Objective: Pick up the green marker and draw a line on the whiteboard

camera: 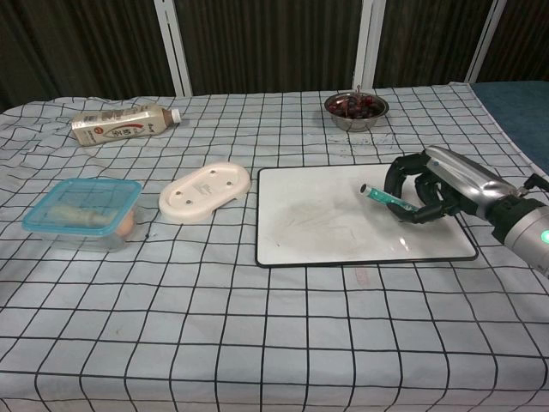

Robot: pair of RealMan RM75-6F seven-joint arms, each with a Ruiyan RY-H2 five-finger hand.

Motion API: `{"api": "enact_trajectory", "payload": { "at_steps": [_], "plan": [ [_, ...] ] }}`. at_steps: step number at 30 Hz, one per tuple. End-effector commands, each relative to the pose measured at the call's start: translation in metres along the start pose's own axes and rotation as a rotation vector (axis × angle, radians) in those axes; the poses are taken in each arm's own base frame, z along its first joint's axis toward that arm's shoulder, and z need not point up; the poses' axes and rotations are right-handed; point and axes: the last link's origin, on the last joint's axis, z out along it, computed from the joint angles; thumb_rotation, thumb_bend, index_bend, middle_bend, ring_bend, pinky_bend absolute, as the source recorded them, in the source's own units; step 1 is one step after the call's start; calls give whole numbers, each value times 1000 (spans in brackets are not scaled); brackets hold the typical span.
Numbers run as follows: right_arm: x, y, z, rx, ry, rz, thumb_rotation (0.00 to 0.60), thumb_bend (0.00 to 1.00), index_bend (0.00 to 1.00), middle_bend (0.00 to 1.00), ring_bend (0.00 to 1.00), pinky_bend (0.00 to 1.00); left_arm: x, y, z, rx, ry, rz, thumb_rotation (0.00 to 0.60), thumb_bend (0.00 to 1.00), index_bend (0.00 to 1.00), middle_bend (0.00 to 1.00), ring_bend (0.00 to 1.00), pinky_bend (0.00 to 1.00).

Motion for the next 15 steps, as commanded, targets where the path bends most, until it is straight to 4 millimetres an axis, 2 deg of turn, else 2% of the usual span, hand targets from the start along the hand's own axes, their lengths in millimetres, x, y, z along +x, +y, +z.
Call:
{"api": "enact_trajectory", "payload": {
  "at_steps": [1,7,11,15],
  "plan": [
    [3,9,-5,-19,2,-1,600,398,1000,773,758,732,0,0,0,-1,0,1,600,350,0,0,0,0],
    [10,21,-8,-39,16,13,600,398,1000,773,758,733,0,1,0,-1,0,1,600,350,0,0,0,0],
    [16,20,-10,-25,34,45,600,398,1000,773,758,733,1,1,0,-4,7,-1,600,350,0,0,0,0],
    [32,17,-12,18,80,64,600,398,1000,773,758,733,3,2,-2,-4,19,-3,600,351,0,0,0,0]
  ]
}}
